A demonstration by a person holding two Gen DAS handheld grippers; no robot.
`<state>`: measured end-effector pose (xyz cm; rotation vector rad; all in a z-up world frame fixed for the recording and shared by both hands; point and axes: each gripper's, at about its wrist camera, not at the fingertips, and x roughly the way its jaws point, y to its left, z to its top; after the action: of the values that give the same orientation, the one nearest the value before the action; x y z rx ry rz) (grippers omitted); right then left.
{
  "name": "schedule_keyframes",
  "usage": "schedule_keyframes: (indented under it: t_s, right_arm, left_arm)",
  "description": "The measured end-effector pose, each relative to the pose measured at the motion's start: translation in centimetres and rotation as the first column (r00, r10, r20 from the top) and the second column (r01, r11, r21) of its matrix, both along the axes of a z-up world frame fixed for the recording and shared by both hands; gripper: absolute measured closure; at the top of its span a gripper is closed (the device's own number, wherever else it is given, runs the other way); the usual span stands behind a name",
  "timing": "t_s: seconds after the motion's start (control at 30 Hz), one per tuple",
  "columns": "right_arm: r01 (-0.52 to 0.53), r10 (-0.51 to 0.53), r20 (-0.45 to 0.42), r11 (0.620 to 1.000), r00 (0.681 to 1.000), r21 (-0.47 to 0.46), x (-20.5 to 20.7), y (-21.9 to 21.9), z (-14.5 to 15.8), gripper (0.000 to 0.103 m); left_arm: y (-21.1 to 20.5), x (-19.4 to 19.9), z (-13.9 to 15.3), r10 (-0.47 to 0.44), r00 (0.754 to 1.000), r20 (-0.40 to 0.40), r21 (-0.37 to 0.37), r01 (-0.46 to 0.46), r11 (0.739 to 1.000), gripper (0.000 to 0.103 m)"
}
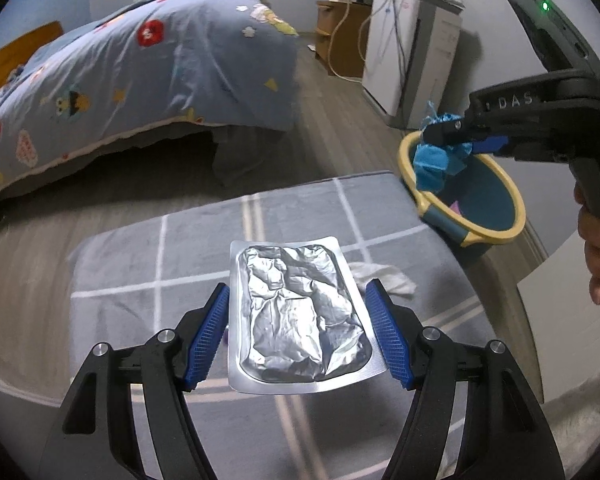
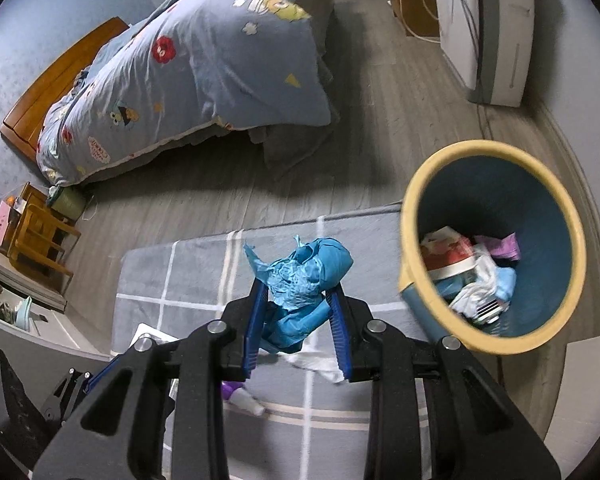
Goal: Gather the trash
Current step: 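Carry the blue cloth over the teal bin with the right gripper while the left carries the foil tray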
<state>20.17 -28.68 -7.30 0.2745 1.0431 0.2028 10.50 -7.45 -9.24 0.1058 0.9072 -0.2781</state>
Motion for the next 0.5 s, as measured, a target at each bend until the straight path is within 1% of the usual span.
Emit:
schedule_keyframes:
  t_s: [0.13, 0.23, 0.3, 0.37, 0.43, 0.5]
  right_arm:
    - [0.036, -0.036, 0.001, 0.999, 0.999, 0.016, 0.4, -3.0, 0.0, 0.074]
    - [0.063, -0.063, 0.004, 0.998, 0.998, -0.009, 0.8, -5.8, 0.2, 0.074]
    - [0.077, -0.077, 0.014, 0.996, 0.997, -0.039, 1.0, -7.5, 0.4, 0.074]
    - [0.091, -0.089, 0.025, 0.991, 0.996, -0.100, 1.3, -9.3, 0.6, 0.074]
    - [0.097, -0.095, 0.023, 0.984, 0.995, -0.147, 1.6, -10.7, 0.3, 0.074]
    - [0.113, -0.112, 0.014, 0.979, 0.994, -0.172, 1.9, -12.5, -0.2, 0.074]
  left_arm:
    - [-2.5, 0.9, 0.6, -0.034, 0.999, 0.005, 0.003, 0.034, 0.999, 0.033]
    - [-4.7, 1.9, 1.6, -0.068, 0.997, 0.027, -0.001, 0.068, 0.998, 0.033]
    - [-5.9, 2.7, 1.9, -0.087, 0.996, 0.028, -0.020, 0.088, 0.996, 0.033]
    - [-7.4, 3.8, 2.3, -0.109, 0.994, 0.024, -0.051, 0.110, 0.993, 0.033]
    - [-8.8, 4.5, 2.4, -0.129, 0.991, 0.021, -0.058, 0.130, 0.990, 0.033]
    - [-10.5, 5.4, 2.3, -0.158, 0.987, 0.015, -0.052, 0.158, 0.986, 0.033]
